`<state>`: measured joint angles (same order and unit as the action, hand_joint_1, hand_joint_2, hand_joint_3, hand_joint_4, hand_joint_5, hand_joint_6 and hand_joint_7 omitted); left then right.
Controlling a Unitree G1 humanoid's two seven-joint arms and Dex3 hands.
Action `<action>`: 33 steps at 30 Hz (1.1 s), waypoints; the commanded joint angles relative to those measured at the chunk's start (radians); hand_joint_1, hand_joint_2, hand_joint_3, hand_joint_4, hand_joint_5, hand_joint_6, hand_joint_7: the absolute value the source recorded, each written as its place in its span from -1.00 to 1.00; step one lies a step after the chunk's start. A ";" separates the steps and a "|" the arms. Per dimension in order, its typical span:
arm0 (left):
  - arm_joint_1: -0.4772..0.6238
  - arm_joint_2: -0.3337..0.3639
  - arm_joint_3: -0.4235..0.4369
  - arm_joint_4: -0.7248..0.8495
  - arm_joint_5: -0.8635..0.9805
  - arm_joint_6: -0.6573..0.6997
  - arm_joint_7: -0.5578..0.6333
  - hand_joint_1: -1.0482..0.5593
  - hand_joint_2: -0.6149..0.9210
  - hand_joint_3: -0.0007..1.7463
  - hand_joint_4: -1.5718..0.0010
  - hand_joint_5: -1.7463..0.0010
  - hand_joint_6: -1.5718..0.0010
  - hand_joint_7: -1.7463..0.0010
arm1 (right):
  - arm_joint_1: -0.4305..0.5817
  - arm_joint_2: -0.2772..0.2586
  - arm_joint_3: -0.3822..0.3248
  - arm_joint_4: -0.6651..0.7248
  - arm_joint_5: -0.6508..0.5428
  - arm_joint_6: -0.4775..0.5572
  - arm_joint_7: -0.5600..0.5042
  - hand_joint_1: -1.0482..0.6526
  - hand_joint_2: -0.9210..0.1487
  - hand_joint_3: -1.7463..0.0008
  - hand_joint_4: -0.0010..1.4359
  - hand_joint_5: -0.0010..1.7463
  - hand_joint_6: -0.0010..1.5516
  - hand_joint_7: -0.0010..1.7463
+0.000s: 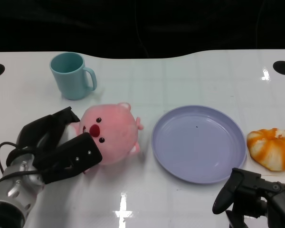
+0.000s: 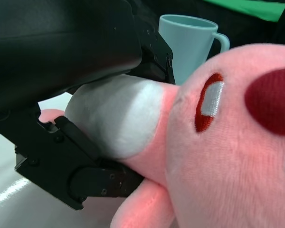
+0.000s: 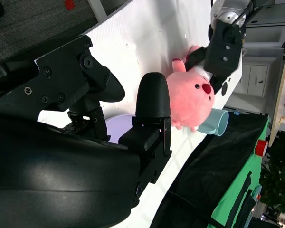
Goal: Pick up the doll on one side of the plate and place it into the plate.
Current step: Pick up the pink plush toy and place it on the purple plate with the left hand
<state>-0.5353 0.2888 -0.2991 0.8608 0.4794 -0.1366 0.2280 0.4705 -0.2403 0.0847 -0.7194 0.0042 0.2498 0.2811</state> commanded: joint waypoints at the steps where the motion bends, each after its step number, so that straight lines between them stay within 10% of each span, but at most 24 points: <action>1: 0.038 0.012 0.051 -0.143 -0.046 0.075 -0.058 0.02 0.45 0.36 -0.21 -1.00 0.04 -1.00 | -0.002 -0.008 -0.005 0.004 0.006 -0.005 -0.001 0.21 -0.44 -0.26 -0.12 0.98 -0.29 0.70; 11: 0.015 0.001 0.002 -0.394 0.019 0.189 -0.167 0.05 0.44 0.34 -0.21 -1.00 0.03 -1.00 | -0.006 -0.009 -0.006 0.010 0.006 -0.004 0.001 0.22 -0.46 -0.25 -0.13 0.98 -0.29 0.70; 33: -0.334 -0.305 -0.179 -0.093 0.133 0.273 -0.198 -0.01 0.58 0.01 -0.14 -1.00 0.17 -1.00 | 0.008 -0.005 0.012 -0.003 0.000 -0.012 -0.004 0.22 -0.43 -0.28 -0.13 0.99 -0.30 0.71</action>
<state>-0.8296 -0.0079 -0.4753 0.7500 0.6077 0.1337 0.0309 0.4740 -0.2395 0.0980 -0.7123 0.0019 0.2487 0.2801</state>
